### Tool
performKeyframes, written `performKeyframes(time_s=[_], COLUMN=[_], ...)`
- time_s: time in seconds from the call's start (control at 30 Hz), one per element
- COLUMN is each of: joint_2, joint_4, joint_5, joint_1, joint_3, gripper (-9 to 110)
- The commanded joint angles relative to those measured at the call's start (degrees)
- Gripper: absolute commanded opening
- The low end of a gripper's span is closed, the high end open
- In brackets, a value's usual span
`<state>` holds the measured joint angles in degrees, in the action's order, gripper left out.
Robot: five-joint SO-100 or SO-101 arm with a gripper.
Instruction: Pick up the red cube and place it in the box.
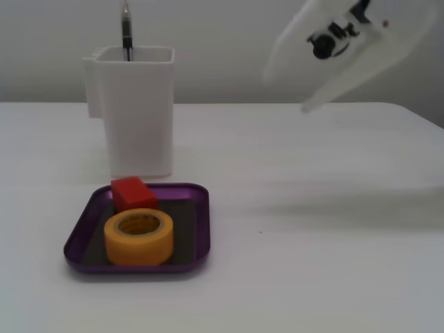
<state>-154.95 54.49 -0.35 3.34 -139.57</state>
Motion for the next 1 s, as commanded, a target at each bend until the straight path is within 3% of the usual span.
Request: performKeyframes(time_s=[0.0,0.4,0.67,0.8,0.97], joint_2=[-11.78,-42.19,-42.28,-42.28,-42.28], joint_4=[-5.54,-2.11,0.26,4.13,4.92], joint_5=[-0.53,-0.53,-0.44,-0.44,-0.26], joint_1=[-0.18,-0.18,-0.18,-0.18,-0.18], joint_3=[-12.74,-37.62,-38.94,-38.41,-38.32], gripper=[15,14,13,-1,0])
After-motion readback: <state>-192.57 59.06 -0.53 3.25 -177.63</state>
